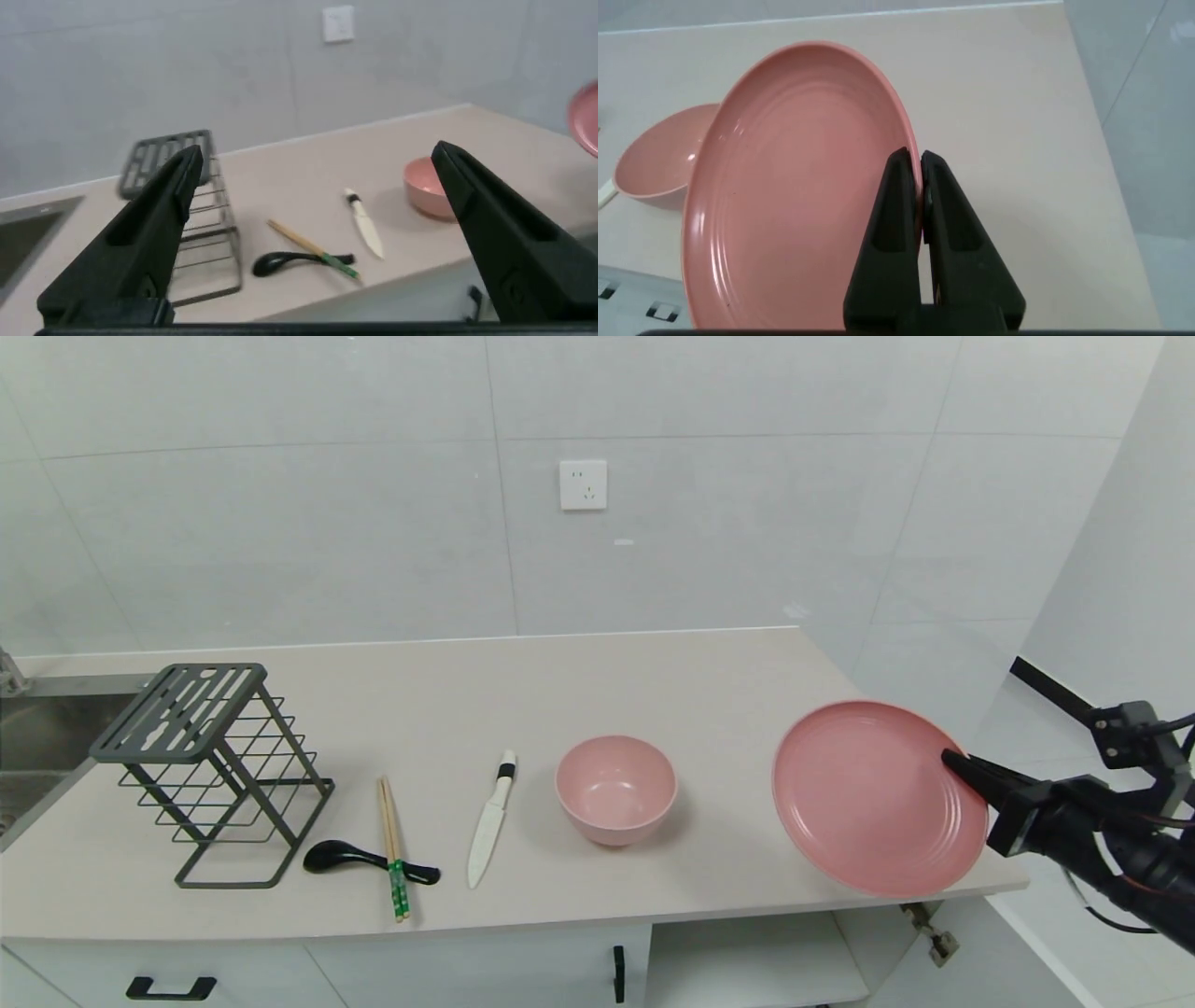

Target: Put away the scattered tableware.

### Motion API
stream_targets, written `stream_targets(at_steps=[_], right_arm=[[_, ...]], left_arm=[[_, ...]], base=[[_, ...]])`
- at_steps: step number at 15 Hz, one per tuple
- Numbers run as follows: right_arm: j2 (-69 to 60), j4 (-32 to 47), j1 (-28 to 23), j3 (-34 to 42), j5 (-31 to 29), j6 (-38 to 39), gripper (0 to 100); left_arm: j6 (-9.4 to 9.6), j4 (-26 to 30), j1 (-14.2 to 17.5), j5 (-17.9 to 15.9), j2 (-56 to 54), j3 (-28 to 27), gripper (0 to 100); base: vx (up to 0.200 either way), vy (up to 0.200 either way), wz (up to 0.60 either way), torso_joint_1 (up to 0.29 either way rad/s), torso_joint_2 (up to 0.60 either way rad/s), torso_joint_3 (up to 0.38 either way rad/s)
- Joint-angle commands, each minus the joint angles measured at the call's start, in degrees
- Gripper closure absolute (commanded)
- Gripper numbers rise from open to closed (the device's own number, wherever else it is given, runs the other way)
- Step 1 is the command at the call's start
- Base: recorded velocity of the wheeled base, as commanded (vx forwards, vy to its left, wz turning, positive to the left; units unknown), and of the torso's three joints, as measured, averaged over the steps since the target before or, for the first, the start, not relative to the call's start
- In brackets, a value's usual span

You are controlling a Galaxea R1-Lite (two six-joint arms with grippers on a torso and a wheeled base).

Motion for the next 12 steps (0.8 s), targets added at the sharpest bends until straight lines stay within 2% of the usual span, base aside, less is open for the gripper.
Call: stream_targets(at_steps=[1, 2, 4, 5, 9, 12], right_arm=[[-4.06, -0.06, -0.13, -0.10, 0.05, 0.17, 100], [-4.50, -0.06, 0.13, -0.10, 0.05, 0.17, 100], [-4.76, -0.06, -0.04, 0.08, 0.05, 0.17, 100], [-5.02, -0.06, -0.04, -0.01, 0.05, 0.08, 100], [-4.93, -0.06, 0.49, -0.19, 0.05, 0.08, 100], [-6.87, -0.06, -0.04, -0.54, 0.05, 0.17, 100]], left_arm=[[-0.38, -0.35, -0.35, -5.09, 7.96, -0.95, 0], [-1.70, -0.26, -1.31, -7.73, 11.21, -2.88, 0], [-10.14, -0.26, -3.86, -10.98, 17.28, -7.10, 0], [-11.72, -0.44, -4.39, -11.16, 20.97, -7.98, 0], [-11.55, -5.18, -5.45, -11.95, 36.08, -8.33, 0], [-11.63, -12.56, -9.75, -11.24, 48.83, -9.12, 0]], base=[[0.000, 0.000, 0.00, 0.000, 0.00, 0.000], [0.000, 0.000, 0.00, 0.000, 0.00, 0.000], [0.000, 0.000, 0.00, 0.000, 0.00, 0.000], [0.000, 0.000, 0.00, 0.000, 0.00, 0.000], [0.000, 0.000, 0.00, 0.000, 0.00, 0.000], [0.000, 0.000, 0.00, 0.000, 0.00, 0.000]])
